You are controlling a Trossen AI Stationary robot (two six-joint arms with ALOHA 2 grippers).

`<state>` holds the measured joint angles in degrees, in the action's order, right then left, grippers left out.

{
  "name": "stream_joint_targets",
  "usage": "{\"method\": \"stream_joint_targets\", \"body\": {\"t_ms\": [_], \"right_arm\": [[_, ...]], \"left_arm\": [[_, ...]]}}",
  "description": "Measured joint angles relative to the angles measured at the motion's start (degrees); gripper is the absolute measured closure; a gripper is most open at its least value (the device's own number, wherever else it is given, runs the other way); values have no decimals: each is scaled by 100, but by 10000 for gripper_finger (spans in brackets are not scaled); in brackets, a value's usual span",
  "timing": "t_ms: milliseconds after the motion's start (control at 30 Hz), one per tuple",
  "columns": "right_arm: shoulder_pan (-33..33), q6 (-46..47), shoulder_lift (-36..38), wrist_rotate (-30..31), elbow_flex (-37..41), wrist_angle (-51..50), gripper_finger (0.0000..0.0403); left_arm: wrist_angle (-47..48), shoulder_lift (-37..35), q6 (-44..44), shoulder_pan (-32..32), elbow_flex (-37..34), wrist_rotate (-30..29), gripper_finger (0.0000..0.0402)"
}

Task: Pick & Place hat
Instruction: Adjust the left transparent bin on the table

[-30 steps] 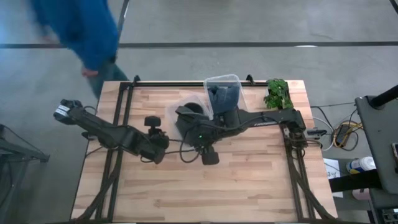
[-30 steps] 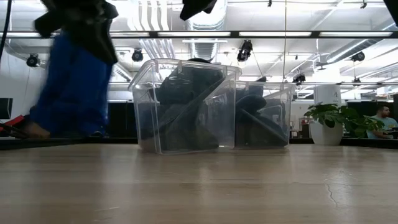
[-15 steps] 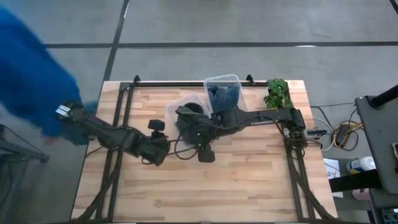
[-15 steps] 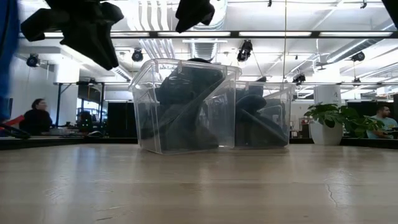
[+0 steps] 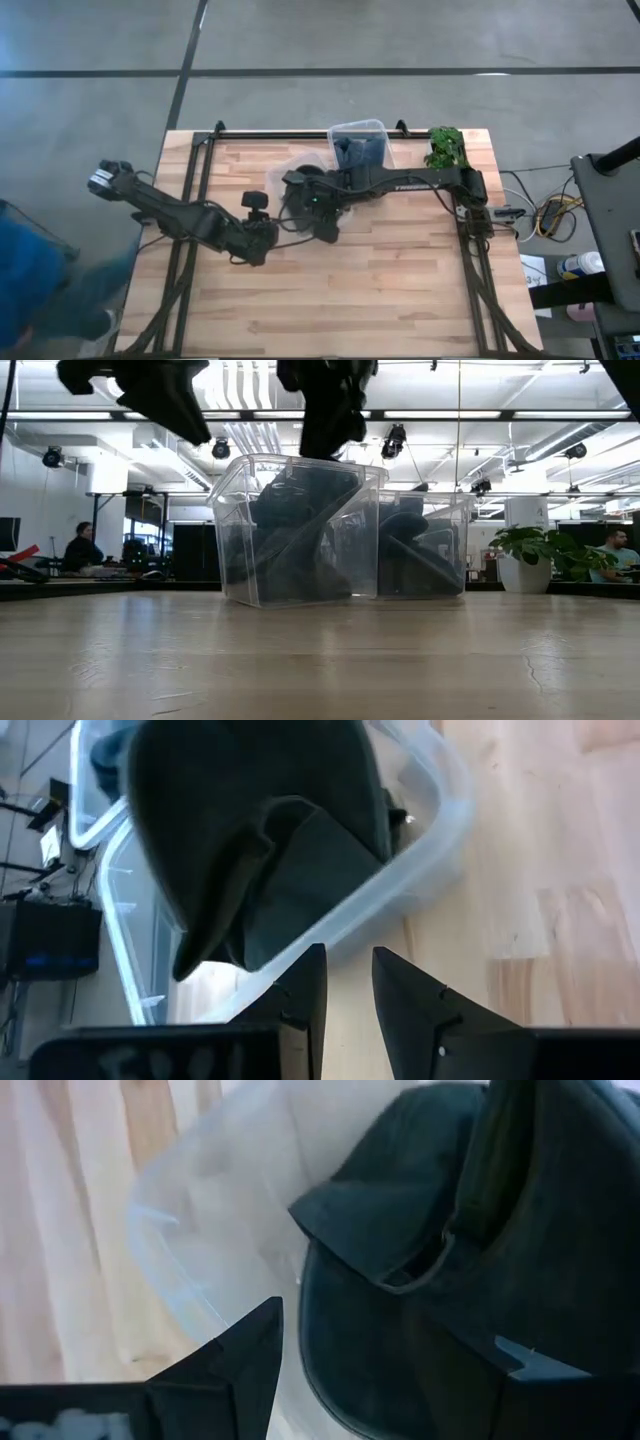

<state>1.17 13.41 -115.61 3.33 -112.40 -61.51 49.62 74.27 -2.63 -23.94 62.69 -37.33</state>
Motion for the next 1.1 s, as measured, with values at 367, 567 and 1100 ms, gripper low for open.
{"method": "stream_joint_targets", "body": {"t_ms": [367, 567, 1100], "right_arm": [[-5, -803, 358, 294, 291, -148, 199], [-52, -1983, 1033, 246, 838, -192, 199], [689, -3248, 1168, 266, 2029, 1275, 199]], "left_arm": [[1709, -231, -1077, -27, -12, -5, 323], [1792, -835, -1631, -353, -19, -116, 323], [510, -2249, -4273, -378, -1725, -277, 323]]}}
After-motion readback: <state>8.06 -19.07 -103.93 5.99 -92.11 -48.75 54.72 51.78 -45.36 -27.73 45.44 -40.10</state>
